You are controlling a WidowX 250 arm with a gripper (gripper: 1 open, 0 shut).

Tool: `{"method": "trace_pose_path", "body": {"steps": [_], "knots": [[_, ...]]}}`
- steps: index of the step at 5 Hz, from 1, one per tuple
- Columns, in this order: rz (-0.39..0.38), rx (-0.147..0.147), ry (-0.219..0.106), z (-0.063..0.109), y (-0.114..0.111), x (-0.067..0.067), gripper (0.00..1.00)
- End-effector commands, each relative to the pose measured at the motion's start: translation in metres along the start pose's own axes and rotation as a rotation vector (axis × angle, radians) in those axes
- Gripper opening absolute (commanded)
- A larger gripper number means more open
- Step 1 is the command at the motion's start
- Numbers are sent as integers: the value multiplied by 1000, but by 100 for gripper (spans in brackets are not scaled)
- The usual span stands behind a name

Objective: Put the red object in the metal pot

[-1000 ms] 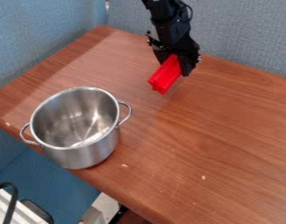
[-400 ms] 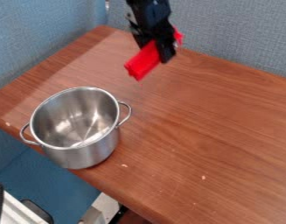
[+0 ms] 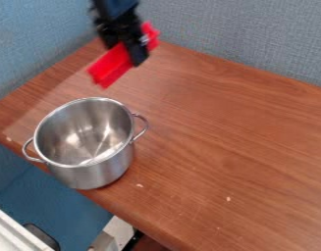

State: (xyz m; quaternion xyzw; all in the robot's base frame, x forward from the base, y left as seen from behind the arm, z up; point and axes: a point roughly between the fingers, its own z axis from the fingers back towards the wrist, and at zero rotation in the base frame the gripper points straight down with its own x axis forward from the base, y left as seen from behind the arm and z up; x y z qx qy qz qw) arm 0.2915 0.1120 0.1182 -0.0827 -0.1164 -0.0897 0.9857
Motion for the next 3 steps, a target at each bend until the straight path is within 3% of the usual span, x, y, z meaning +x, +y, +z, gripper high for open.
{"method": "trace_pose_path", "body": {"steps": [1,2,3], "knots": [[38,42,-16,11,-4,-26,0],[88,60,-5,0,-10,-48,0],[113,64,-2,-7,-16,-56,0]]}}
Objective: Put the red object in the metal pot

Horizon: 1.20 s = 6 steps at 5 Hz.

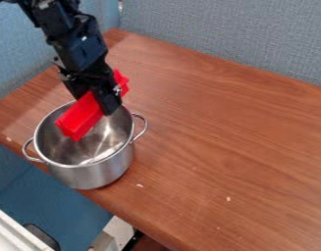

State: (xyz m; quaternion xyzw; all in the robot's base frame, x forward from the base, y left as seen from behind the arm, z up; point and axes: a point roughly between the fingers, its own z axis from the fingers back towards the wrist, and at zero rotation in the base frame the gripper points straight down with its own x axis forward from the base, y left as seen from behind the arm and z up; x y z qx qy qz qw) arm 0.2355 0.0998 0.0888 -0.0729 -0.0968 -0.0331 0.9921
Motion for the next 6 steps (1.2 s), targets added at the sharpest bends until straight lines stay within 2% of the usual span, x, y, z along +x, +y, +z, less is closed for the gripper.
{"method": "trace_pose_path", "body": {"steps": [1,2,3,4,6], "knots": [[82,22,-7,2,7,1,0],[108,10,34,-11,26,-1,0],[100,24,7,-16,48,-2,0],[98,-2,41,-27,53,-13,0],[69,-46,123,-47,53,-20,0]]}}
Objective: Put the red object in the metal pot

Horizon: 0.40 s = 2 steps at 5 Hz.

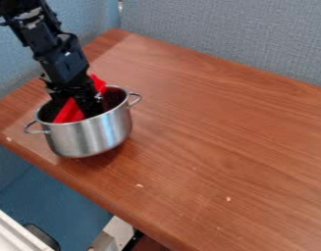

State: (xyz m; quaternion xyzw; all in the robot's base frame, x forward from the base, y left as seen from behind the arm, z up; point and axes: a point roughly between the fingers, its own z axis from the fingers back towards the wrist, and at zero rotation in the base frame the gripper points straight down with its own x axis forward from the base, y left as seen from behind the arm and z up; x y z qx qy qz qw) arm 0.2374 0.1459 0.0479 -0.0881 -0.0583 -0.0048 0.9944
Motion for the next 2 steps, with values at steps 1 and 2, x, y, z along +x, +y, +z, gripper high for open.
{"method": "trace_pose_path", "body": {"steps": [1,2], "knots": [[97,-46,69,-13,-16,1,0],[178,-56,80,-9,-35,13,0]]}}
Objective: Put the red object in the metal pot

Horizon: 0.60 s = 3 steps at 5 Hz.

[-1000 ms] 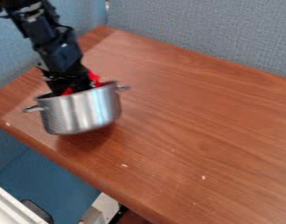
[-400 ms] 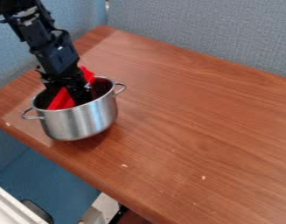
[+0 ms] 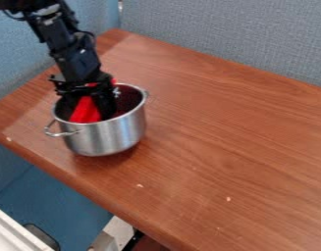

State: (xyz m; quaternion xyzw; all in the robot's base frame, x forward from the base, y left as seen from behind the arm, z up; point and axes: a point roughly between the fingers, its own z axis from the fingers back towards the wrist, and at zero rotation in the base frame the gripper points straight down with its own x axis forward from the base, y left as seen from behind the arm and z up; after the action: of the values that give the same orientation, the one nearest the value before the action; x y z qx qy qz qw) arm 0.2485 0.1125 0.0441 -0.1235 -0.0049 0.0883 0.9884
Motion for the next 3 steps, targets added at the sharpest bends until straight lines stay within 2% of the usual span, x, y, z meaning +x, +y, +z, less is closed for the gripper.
{"method": "trace_pose_path", "body": {"steps": [1,2,3], "knots": [[-13,50,-12,5,-9,-4,0],[6,59,-14,6,-14,-8,0],[-8,55,-1,3,-15,-9,0]]}}
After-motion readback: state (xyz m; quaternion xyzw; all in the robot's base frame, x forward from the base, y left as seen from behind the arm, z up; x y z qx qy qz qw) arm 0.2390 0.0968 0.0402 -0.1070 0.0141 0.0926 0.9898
